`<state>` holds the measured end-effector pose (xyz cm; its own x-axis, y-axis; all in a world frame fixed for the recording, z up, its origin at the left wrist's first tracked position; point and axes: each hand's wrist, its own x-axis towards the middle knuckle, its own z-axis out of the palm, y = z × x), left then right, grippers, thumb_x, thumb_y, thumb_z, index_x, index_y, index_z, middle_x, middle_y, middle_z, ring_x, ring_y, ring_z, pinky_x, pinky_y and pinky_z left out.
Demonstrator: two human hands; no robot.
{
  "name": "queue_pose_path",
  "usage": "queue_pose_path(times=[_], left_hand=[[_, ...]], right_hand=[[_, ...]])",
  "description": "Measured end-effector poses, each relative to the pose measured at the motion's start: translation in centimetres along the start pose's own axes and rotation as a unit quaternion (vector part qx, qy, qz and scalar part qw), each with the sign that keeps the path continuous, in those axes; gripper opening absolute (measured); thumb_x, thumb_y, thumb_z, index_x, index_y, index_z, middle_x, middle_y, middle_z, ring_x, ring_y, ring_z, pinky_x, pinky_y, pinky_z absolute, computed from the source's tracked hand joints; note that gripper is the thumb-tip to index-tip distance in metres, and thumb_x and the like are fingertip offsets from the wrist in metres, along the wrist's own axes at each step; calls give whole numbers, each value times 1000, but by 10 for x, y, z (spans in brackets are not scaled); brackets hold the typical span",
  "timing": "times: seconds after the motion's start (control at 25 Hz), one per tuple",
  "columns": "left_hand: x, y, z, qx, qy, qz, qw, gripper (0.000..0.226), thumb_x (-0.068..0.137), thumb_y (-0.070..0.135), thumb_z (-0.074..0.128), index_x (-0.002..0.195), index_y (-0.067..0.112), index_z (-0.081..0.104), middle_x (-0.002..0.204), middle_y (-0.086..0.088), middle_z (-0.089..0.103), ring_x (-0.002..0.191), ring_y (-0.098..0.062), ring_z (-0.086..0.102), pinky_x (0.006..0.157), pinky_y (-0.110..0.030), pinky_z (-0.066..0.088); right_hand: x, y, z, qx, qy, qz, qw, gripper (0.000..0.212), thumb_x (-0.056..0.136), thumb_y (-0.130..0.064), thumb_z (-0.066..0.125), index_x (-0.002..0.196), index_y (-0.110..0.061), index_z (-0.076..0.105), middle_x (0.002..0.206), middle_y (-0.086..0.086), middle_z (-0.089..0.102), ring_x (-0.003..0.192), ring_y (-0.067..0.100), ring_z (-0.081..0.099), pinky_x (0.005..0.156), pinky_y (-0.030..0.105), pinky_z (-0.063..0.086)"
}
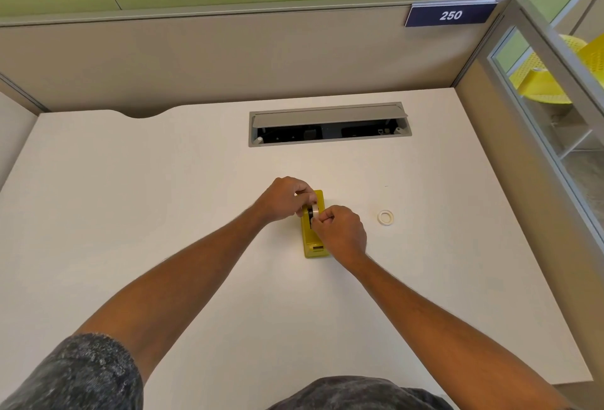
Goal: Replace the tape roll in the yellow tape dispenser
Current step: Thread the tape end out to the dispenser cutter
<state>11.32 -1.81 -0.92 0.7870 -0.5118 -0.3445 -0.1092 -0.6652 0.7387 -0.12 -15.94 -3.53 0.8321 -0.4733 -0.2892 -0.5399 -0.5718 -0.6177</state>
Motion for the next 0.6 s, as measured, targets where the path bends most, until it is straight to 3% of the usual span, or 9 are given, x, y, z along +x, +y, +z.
queue_pose_path(times=[0.12, 0.24, 0.48, 0.6], left_hand=[[-1, -3, 0, -32, 4, -9, 999, 19, 102, 31, 75, 109, 15, 83, 100, 0, 84, 78, -19, 81, 63, -15, 54], [-9, -7, 5, -37, -2, 3, 999, 38, 84, 32, 94, 118, 20, 84, 101, 6, 81, 74, 5, 72, 71, -15, 53], [-18, -11, 29, -63, 93, 22, 993, 21, 83, 18, 94, 101, 12, 88, 106, -4, 79, 83, -18, 73, 87, -49, 64], [-17, -7, 26, -56, 89, 19, 994, 10, 85, 18, 91, 93, 13, 89, 94, -2, 83, 75, -23, 78, 86, -52, 65]], right_hand=[[0, 0, 0, 0, -1, -2, 1000, 32, 89, -49, 73, 64, -36, 57, 66, -22, 59, 62, 5, 60, 54, 22, 40], [0, 1, 0, -4, 2, -10, 1000, 36, 90, -54, 70, 63, -36, 54, 65, -21, 56, 60, 4, 56, 53, 23, 38], [1, 3, 1, -4, 2, -17, 1000, 34, 91, -56, 69, 68, -33, 60, 71, -14, 63, 65, 9, 60, 55, 24, 41], [2, 2, 1, 2, 1, -7, 1000, 37, 91, -57, 68, 65, -33, 60, 67, -17, 63, 64, 8, 61, 54, 24, 40]])
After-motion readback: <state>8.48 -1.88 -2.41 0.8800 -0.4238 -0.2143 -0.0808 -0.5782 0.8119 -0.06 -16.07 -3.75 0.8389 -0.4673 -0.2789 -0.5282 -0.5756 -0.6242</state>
